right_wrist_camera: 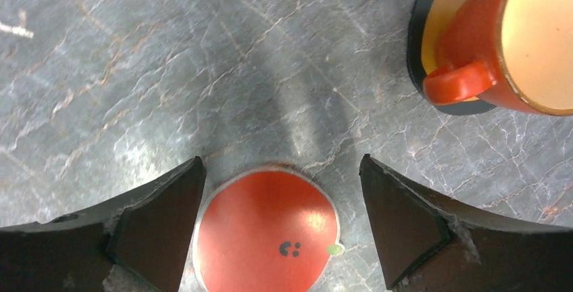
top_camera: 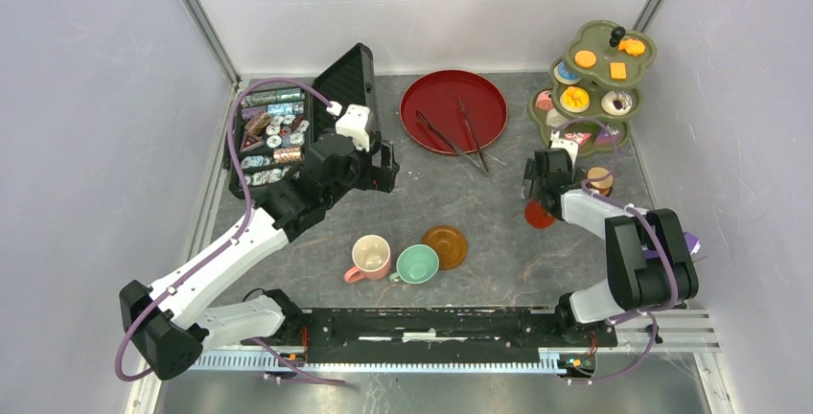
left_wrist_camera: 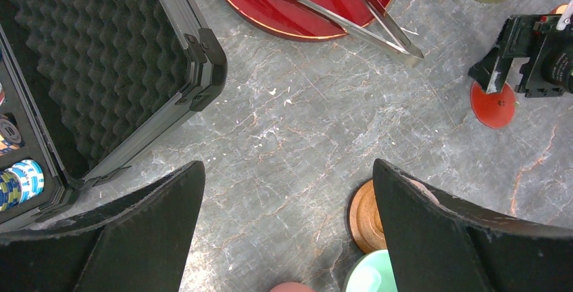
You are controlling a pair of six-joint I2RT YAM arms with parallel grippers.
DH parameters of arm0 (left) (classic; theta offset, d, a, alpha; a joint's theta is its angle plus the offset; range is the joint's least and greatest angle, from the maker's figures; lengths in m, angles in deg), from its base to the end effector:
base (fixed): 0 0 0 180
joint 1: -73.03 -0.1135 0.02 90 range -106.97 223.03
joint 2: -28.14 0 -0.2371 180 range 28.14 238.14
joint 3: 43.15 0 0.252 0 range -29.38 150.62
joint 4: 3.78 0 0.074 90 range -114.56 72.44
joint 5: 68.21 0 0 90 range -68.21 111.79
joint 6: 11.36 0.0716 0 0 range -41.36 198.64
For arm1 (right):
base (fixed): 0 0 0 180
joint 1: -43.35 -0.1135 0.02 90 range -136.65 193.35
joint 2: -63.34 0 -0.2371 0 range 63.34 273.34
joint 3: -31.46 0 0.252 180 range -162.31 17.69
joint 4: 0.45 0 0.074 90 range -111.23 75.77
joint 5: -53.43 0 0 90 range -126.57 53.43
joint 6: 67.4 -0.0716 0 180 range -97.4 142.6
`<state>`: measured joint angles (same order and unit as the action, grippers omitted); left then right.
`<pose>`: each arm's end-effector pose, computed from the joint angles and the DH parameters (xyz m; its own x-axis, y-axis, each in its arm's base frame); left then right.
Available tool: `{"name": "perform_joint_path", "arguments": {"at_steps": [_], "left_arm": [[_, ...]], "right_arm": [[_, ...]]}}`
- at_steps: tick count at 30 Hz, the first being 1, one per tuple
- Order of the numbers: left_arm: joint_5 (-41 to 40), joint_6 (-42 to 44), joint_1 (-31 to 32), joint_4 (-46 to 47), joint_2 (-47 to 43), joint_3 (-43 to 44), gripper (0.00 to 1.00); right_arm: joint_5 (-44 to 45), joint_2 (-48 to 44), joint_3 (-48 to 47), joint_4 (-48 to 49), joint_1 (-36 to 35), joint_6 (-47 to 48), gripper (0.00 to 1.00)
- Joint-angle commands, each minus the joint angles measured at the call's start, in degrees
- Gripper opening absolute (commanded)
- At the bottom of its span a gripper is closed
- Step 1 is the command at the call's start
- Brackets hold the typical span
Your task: Serve the afternoon tea
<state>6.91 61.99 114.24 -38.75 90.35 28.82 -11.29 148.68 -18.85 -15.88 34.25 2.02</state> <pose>0.2283 -0.1755 0.3050 -0.4394 0.0167 -0.8982 0.3508 0.9236 -0.1544 0.2965 0.0165 0.0982 -0.6688 0.2148 -0.7118 0.3851 0.9190 -0.0845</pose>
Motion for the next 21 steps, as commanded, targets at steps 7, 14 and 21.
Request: {"name": "perform_joint_path", "arguments": {"at_steps": [7,14,21], "left_arm": [[0.1,-2.5,-0.2,0.2,0.1,1.2,1.0],[0.2,-2.4,-0.2,0.2,0.8,1.5,1.0],[-0.1,-2.3,-0.2,0.1,0.2,1.4,1.0]], "right_arm": [[-11.0,-17.1,3.0,-17.8,-2.7,2.5,0.98],[-16.9,-23.2,12.4,-15.9,-3.3,-2.5,0.9],[-13.0,-17.2,12.1,-10.6,-3.9,-3.4,0.85]]}}
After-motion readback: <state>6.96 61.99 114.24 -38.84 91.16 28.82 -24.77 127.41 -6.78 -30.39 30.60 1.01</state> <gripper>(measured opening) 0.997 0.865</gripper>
